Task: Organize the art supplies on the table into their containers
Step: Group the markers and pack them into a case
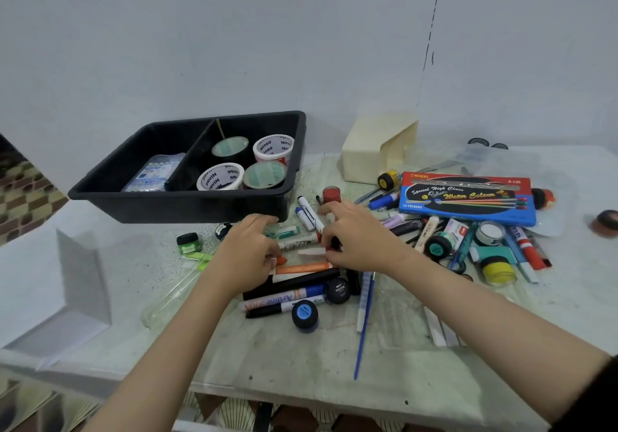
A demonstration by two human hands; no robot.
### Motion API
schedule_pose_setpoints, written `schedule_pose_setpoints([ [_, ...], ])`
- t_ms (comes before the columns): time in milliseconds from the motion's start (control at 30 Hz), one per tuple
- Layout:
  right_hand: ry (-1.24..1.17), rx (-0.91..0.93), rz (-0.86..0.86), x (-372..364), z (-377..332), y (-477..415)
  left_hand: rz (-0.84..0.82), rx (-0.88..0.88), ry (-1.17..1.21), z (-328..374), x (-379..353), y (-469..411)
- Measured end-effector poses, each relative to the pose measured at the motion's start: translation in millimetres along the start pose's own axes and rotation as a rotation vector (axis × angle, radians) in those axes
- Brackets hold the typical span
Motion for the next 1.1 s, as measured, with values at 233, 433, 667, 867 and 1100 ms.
schedule_pose_setpoints([
  [233,-0.620,-0.144,0.074,31,33,27,0.152,0.008,0.221,11,6,-2],
  [433,-1.180,-0.308,-0.017,24,62,71,0.395,0.035,0.536,44,37,-2],
  [667,-0.866,-0.428,-0.006,24,90,120,0.414,0.095,0.867,87,39,-5],
  [867,-0.643,-0.448,0.014,27,100,136,0.341,0.184,1.099,117,14,-6],
  [1100,-0.581,-0.418,0.023,19,98,139,0.181,0.318,1.278,146,-31,-2],
])
Point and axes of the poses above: each hand's wrist, its own y-axis away from the middle knuckle, its own x-axis out of the back of the hand, z = x × y, the point moved 10 cm from there along -y, towards the middle knuckle, and after that the axes turned 11 degrees about -x, right-handed, at the moved point
